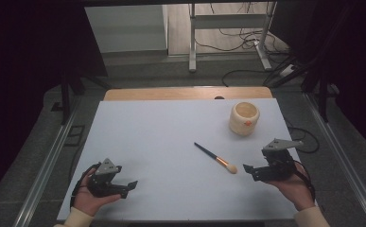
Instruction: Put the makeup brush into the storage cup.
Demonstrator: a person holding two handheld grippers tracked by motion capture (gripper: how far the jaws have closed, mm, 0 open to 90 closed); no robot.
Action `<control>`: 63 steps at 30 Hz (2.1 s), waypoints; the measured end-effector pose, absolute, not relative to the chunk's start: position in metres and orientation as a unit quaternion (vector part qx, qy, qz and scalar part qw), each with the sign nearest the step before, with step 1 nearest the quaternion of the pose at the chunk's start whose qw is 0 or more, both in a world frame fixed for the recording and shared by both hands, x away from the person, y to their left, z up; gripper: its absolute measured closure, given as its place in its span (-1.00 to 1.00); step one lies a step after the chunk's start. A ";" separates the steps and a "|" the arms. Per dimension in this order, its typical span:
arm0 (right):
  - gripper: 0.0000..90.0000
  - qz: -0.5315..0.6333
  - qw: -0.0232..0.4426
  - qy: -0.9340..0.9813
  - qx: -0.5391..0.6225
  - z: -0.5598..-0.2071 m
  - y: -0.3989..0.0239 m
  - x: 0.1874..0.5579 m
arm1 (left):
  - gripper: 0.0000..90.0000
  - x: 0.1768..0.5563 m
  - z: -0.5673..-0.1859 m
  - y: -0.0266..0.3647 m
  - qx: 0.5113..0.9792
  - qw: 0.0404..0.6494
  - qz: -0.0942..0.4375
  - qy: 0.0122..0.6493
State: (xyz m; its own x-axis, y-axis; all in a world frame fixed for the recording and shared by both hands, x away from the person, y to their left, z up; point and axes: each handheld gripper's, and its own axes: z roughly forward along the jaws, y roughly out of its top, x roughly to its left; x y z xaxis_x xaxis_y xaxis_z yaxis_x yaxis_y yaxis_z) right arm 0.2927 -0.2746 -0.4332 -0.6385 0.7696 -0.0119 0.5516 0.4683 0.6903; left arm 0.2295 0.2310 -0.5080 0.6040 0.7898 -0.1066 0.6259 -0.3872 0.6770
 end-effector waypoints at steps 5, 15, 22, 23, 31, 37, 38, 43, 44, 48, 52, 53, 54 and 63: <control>-0.74 0.328 0.160 0.845 0.390 -0.433 -0.270 0.296 | -0.66 0.230 -0.508 0.231 0.825 0.349 0.118 0.429; -0.74 0.317 0.151 0.856 0.380 -0.434 -0.255 0.307 | -0.66 0.230 -0.509 0.231 0.825 0.348 0.118 0.428; -0.73 0.308 0.145 0.862 0.375 -0.432 -0.244 0.314 | -0.66 0.230 -0.508 0.232 0.823 0.350 0.117 0.431; -0.73 0.308 0.146 0.863 0.373 -0.431 -0.243 0.316 | -0.66 0.231 -0.509 0.232 0.824 0.350 0.117 0.431; -0.73 0.298 0.137 0.871 0.367 -0.433 -0.229 0.329 | -0.66 0.231 -0.508 0.234 0.824 0.349 0.117 0.431; -0.71 0.286 0.132 0.877 0.364 -0.435 -0.223 0.336 | -0.66 0.231 -0.509 0.233 0.826 0.348 0.116 0.429; -0.71 0.281 0.129 0.880 0.361 -0.436 -0.221 0.338 | -0.66 0.231 -0.509 0.233 0.826 0.348 0.116 0.428; -0.71 0.268 0.124 0.885 0.359 -0.438 -0.218 0.342 | -0.66 0.231 -0.509 0.233 0.827 0.348 0.115 0.427; -0.71 0.268 0.124 0.885 0.359 -0.438 -0.218 0.342 | -0.66 0.231 -0.508 0.233 0.827 0.347 0.115 0.427; -0.70 0.259 0.122 0.889 0.358 -0.440 -0.214 0.346 | -0.66 0.231 -0.509 0.232 0.828 0.347 0.114 0.426; -0.69 0.248 0.117 0.895 0.352 -0.442 -0.207 0.349 | -0.66 0.231 -0.509 0.233 0.827 0.347 0.114 0.427; -0.69 0.248 0.117 0.895 0.352 -0.442 -0.207 0.349 | -0.66 0.231 -0.509 0.233 0.827 0.347 0.114 0.427; -0.68 0.243 0.113 0.899 0.346 -0.443 -0.203 0.351 | -0.66 0.231 -0.509 0.233 0.827 0.347 0.113 0.427; -0.65 0.220 0.100 0.911 0.335 -0.450 -0.188 0.359 | -0.66 0.231 -0.509 0.234 0.827 0.347 0.112 0.428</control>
State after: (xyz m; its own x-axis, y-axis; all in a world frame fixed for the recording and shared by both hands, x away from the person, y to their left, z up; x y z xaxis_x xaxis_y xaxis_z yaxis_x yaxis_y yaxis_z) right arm 0.3595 -0.1881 -0.4501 -0.7551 0.6546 -0.0348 0.5663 0.6782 0.4683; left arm 0.2309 0.2338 -0.5087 0.6089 0.7854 -0.1111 0.6291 -0.3928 0.6707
